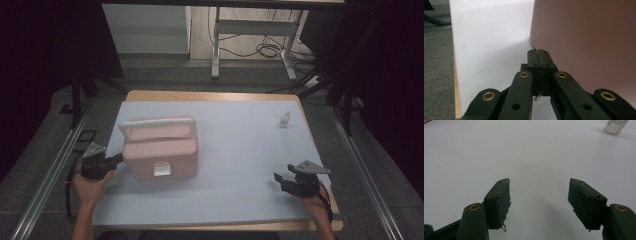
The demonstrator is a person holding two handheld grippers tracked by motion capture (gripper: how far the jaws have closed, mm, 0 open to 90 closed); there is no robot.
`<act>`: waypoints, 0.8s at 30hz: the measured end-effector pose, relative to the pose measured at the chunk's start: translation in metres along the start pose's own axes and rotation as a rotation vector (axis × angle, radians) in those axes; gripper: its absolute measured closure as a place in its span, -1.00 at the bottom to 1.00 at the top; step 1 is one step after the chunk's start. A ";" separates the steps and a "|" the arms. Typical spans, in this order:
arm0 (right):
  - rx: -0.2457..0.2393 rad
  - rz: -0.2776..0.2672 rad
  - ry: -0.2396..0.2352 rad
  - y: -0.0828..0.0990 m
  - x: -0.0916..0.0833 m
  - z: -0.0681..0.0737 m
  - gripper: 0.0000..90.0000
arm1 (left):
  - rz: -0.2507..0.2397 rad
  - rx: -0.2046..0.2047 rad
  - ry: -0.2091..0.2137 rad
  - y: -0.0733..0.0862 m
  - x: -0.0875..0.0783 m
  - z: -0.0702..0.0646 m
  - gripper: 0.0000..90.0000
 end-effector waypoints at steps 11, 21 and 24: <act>0.001 0.006 0.002 0.002 0.001 -0.001 -0.24 | 0.014 0.025 0.014 -0.016 0.020 -0.011 1.00; -0.004 0.020 -0.004 0.003 0.004 0.002 -0.24 | 0.016 0.027 0.028 -0.020 0.025 -0.015 1.00; -0.010 0.025 -0.007 0.003 0.005 0.003 -0.24 | 0.018 0.029 0.027 -0.021 0.027 -0.018 1.00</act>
Point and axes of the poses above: each handheld gripper's, and its own axes: x roughly forward along the jaws, y roughly out of its underside, z roughly to its left, the point moved 4 cm from there along x, roughly forward along the jaws, and after that the axes turned 8 degrees about -y, right-handed, at the moved point
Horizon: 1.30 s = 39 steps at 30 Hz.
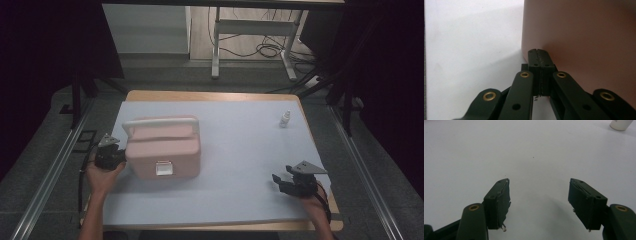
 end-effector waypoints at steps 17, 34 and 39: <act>0.005 0.014 0.010 0.002 0.001 -0.002 -0.25 | 0.018 0.025 0.011 -0.003 0.006 -0.012 1.00; 0.003 0.014 0.013 0.002 0.001 -0.003 -0.25 | 0.031 0.074 0.045 -0.005 0.011 -0.033 1.00; 0.003 0.013 0.014 0.002 0.000 -0.003 -0.25 | 0.034 0.084 0.057 -0.007 0.013 -0.043 1.00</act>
Point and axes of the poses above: each handheld gripper's, and its own axes: x roughly forward along the jaws, y roughly out of its underside, z roughly to its left, the point moved 4 cm from there along x, roughly forward along the jaws, and after that the axes turned 8 degrees about -y, right-handed, at the moved point
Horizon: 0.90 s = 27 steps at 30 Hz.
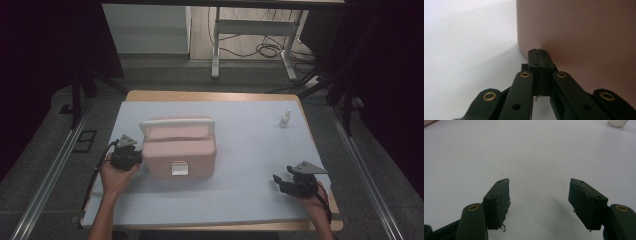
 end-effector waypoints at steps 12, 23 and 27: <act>-0.005 0.000 -0.001 0.000 0.000 0.001 -0.25 | 0.004 0.052 0.038 -0.012 0.010 -0.028 1.00; -0.002 -0.001 0.001 0.000 -0.001 0.000 -0.25 | 0.009 0.066 0.074 -0.025 0.024 -0.049 0.98; -0.004 0.002 -0.003 0.000 0.000 0.001 -0.25 | 0.009 0.059 0.087 -0.027 0.026 -0.052 0.98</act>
Point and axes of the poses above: each handheld gripper's, and its own axes: x roughly forward along the jaws, y roughly out of its underside, z roughly to its left, the point moved 4 cm from there along x, roughly forward along the jaws, and after that the axes turned 8 degrees about -y, right-handed, at the moved point
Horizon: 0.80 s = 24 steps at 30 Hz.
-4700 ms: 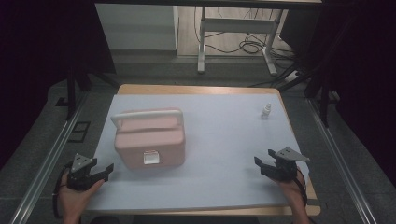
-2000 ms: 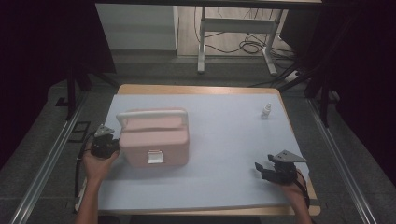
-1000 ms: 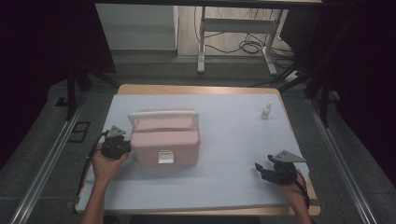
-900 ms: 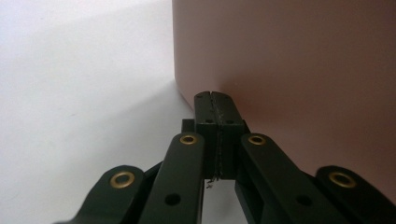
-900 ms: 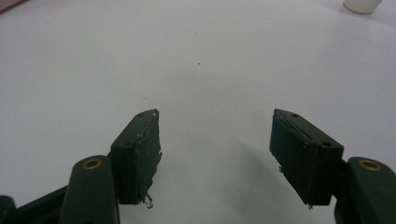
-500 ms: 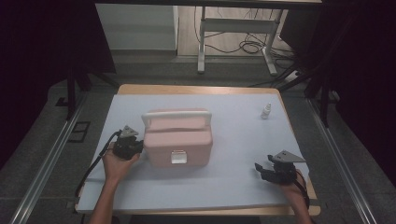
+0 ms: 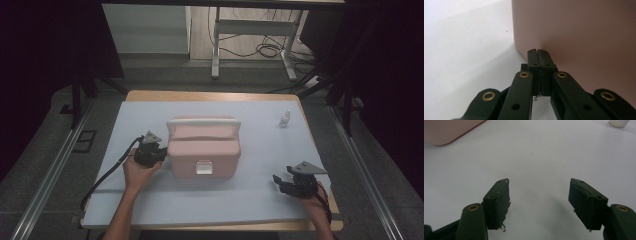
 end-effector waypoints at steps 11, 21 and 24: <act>0.002 0.001 0.001 0.000 0.000 -0.001 -0.26 | 0.007 0.019 -0.010 0.000 0.000 -0.005 0.97; 0.028 -0.028 0.025 -0.001 -0.005 -0.006 -0.25 | -0.011 0.019 -0.014 0.003 -0.006 -0.004 0.80; 0.025 -0.023 0.019 0.000 -0.004 -0.005 -0.25 | -0.021 0.016 -0.023 0.006 -0.008 -0.003 0.72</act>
Point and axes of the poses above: each handheld gripper's, and its own axes: x roughly forward along the jaws, y roughly out of its underside, z roughly to its left, the point moved 4 cm from there along x, roughly forward along the jaws, and after that the axes turned 8 degrees about -y, right-handed, at the moved point
